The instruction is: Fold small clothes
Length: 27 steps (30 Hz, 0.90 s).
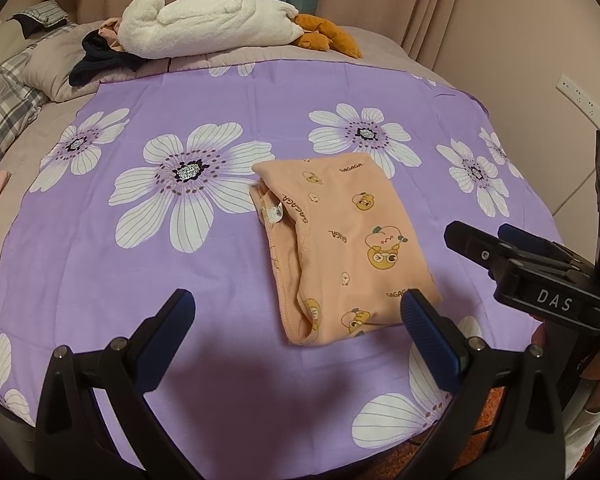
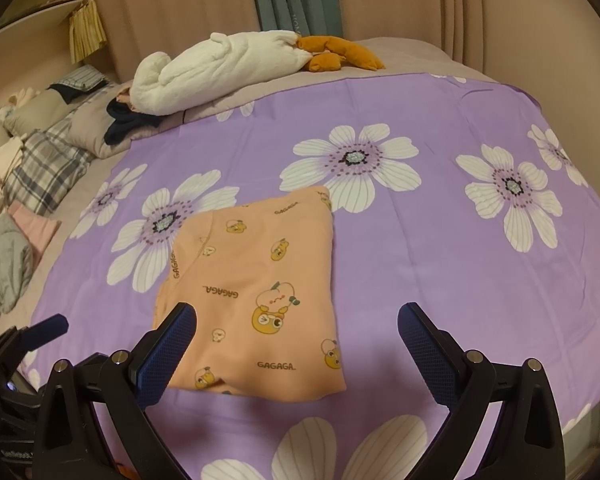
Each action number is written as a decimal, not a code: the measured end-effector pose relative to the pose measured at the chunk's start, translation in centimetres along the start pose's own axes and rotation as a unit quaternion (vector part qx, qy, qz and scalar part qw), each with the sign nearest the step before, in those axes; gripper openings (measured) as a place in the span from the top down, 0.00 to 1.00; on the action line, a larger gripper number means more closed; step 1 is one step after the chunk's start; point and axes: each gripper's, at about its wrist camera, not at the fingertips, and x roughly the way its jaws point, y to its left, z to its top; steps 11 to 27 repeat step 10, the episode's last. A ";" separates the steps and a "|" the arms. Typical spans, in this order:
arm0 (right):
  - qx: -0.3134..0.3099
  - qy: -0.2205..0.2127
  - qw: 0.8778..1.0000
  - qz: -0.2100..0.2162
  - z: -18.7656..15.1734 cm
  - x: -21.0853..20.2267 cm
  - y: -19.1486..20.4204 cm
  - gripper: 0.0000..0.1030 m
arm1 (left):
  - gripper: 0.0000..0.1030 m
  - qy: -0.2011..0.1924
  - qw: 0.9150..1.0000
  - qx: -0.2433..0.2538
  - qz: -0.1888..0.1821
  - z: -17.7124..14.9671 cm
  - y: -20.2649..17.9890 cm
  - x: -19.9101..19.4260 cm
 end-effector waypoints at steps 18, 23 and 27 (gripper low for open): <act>0.000 -0.001 1.000 0.000 0.1 -0.1 -0.1 0.03 | 0.00 -0.004 1.000 -0.007 -0.001 0.2 0.1 -0.2; 0.000 -0.001 1.000 0.000 0.1 -0.1 -0.1 0.03 | 0.00 -0.004 1.000 -0.007 -0.001 0.2 0.1 -0.2; 0.000 -0.001 1.000 0.000 0.1 -0.1 -0.1 0.03 | 0.00 -0.004 1.000 -0.007 -0.001 0.2 0.1 -0.2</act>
